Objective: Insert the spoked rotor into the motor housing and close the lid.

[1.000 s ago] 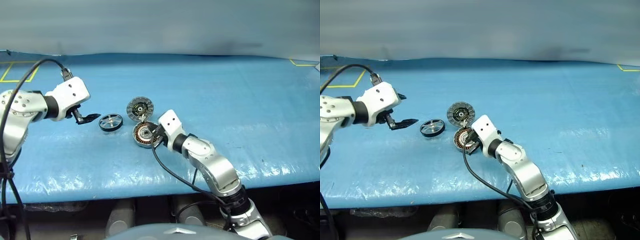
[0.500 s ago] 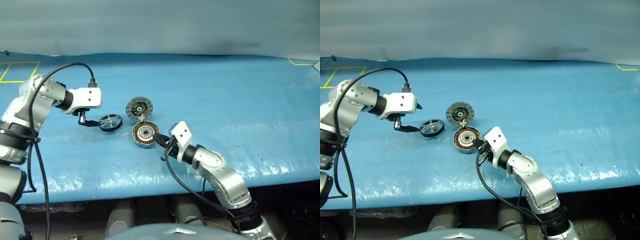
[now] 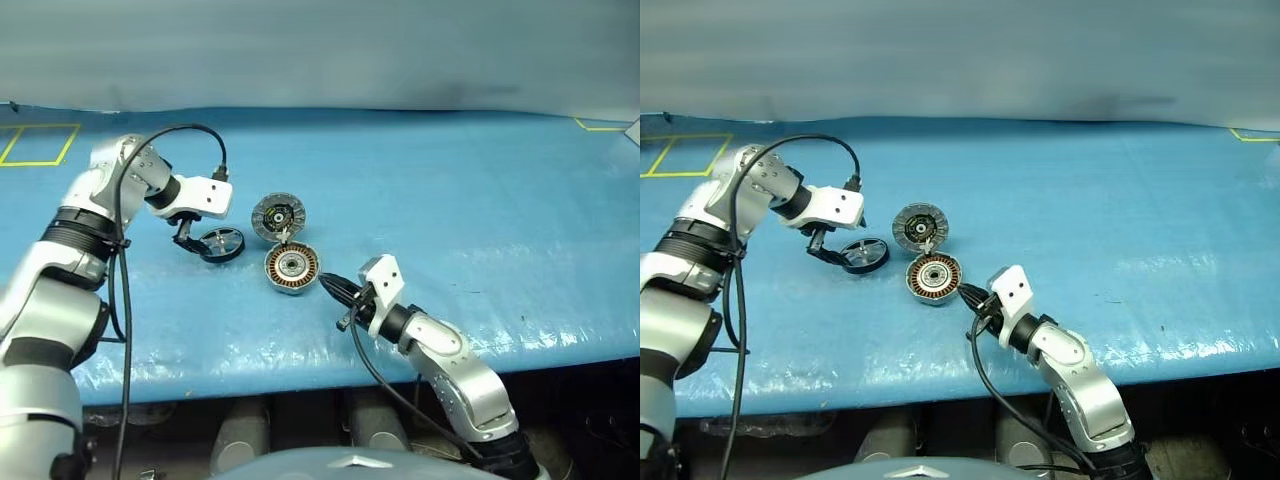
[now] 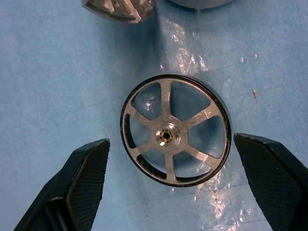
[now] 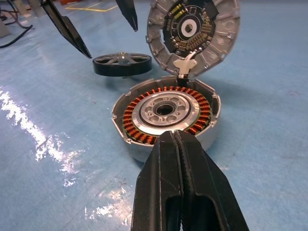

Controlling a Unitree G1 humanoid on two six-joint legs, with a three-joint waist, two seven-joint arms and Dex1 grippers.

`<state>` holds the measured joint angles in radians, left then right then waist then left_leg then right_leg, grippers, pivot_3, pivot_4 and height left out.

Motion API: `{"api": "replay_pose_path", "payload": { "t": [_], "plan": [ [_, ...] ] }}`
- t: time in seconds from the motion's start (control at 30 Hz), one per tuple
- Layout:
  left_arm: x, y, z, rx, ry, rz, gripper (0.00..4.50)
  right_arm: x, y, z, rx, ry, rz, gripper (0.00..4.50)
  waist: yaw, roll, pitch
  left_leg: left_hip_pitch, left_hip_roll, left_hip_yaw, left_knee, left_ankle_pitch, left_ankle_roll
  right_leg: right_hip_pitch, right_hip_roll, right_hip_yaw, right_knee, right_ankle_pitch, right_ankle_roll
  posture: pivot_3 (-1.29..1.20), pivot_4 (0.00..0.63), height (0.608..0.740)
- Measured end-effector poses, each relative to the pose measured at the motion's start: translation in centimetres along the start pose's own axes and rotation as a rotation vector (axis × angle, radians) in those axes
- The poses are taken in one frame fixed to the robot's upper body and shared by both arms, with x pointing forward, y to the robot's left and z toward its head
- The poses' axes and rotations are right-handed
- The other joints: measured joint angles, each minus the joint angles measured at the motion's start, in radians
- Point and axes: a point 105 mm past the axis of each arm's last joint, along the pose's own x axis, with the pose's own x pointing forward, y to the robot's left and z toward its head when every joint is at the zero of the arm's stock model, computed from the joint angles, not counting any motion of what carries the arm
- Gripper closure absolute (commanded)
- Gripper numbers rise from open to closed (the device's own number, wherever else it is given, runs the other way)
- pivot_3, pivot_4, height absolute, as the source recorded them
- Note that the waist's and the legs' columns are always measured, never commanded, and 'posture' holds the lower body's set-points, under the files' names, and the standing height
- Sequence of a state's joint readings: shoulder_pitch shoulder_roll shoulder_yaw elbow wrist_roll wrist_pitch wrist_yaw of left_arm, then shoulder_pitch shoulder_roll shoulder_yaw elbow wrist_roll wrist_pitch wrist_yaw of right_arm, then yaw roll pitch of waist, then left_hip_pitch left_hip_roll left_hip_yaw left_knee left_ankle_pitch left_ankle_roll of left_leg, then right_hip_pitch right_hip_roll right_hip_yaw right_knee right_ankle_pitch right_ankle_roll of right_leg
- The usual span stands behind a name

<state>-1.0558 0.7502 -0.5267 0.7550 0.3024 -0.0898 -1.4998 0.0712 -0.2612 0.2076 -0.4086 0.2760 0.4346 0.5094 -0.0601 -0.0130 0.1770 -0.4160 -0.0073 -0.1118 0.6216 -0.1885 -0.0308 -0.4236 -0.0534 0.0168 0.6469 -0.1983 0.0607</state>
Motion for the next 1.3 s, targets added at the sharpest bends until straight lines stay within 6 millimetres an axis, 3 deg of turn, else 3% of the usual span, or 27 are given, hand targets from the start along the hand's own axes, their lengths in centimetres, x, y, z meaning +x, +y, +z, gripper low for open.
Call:
{"api": "replay_pose_path", "payload": {
  "t": [0.63,0.73,0.8,1.3],
  "plan": [
    [1.3,0.7,-0.8,-0.063,0.080,-0.023,0.00,-1.0,-0.2,-0.3,0.023,0.039,0.004,4.45,0.000,-0.001,0.001,0.000,0.000,0.000,0.004,0.000,0.000,0.001,0.001,0.001,0.002,0.001,0.001,0.00,0.150,0.740],
    [0.8,0.8,-0.8,-0.068,0.082,-0.027,0.58,-1.0,-0.3,-0.3,0.023,0.042,-0.009,4.50,0.001,-0.001,0.001,0.000,0.000,0.000,0.004,0.000,0.000,0.001,0.001,0.001,0.003,0.001,0.001,0.00,0.150,0.740],
    [0.6,0.9,-0.6,-0.066,0.082,-0.027,1.22,-1.0,-0.3,-0.4,0.024,0.047,-0.012,4.50,0.001,-0.001,0.001,0.000,0.000,0.000,0.004,0.000,0.000,0.001,0.000,0.001,0.003,0.001,0.001,0.00,0.150,0.740],
    [-0.4,1.7,0.9,-0.066,0.032,-0.024,1.22,-0.7,-0.1,-0.5,0.028,0.065,0.002,4.50,0.000,-0.001,0.001,0.000,-0.001,0.000,0.006,0.000,0.000,0.002,0.001,0.001,0.004,0.001,0.001,0.00,0.150,0.740]
  ]
}}
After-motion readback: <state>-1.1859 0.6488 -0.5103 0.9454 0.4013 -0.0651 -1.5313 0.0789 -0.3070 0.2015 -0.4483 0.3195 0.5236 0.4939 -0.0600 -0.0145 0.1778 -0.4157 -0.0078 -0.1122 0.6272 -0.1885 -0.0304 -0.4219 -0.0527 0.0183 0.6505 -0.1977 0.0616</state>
